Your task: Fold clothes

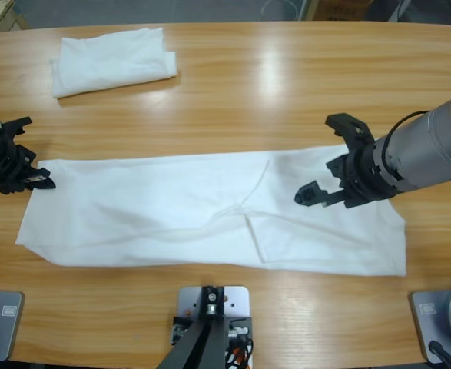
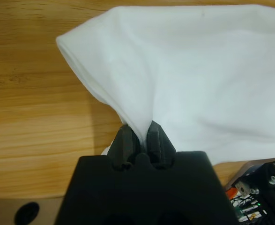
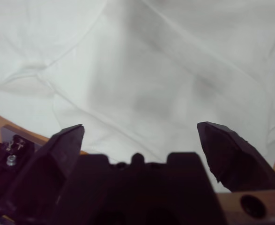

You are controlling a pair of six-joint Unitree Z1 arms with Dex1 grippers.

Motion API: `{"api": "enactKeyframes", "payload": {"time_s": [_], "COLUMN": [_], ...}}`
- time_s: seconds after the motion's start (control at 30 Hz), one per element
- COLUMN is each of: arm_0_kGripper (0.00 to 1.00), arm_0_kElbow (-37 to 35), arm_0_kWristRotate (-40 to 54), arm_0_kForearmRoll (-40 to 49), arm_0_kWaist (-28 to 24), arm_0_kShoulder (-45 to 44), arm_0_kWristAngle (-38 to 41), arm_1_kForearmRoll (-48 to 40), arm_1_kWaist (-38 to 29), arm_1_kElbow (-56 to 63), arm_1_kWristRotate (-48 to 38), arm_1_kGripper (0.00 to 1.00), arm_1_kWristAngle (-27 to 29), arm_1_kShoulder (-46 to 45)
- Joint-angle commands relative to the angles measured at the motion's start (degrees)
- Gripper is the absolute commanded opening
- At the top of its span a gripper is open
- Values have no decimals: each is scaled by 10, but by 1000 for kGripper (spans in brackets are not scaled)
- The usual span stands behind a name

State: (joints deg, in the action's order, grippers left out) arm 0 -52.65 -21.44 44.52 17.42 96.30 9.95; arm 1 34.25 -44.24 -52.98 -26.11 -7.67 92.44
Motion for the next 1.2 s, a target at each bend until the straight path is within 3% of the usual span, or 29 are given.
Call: {"api": "enactKeyframes", "payload": {"time_s": [0.03, 0.23, 0.4, 0.43, 0.47, 0.5, 0.7, 0.93, 1.13, 1.2], "arm_0_kGripper": [0, 0, 0, 336, 863, 988, 996, 987, 989, 991], "arm_0_kElbow": [-20, -103, -171, -172, -172, -169, -158, -133, -133, -169], "arm_0_kWristRotate": [13, 60, 85, 85, 88, 97, 250, 360, 374, 447], "arm_0_kForearmRoll": [12, 40, 87, 89, 89, 91, 116, 90, 86, 144], "arm_0_kWaist": [-2, -69, -94, -96, -97, -99, -153, -297, -329, -332], "arm_0_kShoulder": [-1, 56, 129, 141, 148, 152, 146, 166, 203, 195], "arm_0_kWristAngle": [-11, -30, -25, -27, -27, -35, -20, 169, 206, 240], "arm_1_kForearmRoll": [-7, -7, -9, -10, -10, -10, -18, -29, -42, -48], "arm_1_kWaist": [6, 6, 6, 6, 6, 6, 6, 6, 6, 6], "arm_1_kElbow": [23, 34, 34, 34, 32, 32, 38, 42, 48, 47], "arm_1_kWristRotate": [2, 2, 2, 2, 2, 2, 3, 6, 9, 11], "arm_1_kGripper": [996, 996, 996, 996, 996, 996, 996, 996, 996, 996], "arm_1_kWristAngle": [-4, -4, -4, -5, -6, -6, -11, -20, -25, -29], "arm_1_kShoulder": [-4, -9, -4, -4, -3, -3, 4, 10, 18, 23]}}
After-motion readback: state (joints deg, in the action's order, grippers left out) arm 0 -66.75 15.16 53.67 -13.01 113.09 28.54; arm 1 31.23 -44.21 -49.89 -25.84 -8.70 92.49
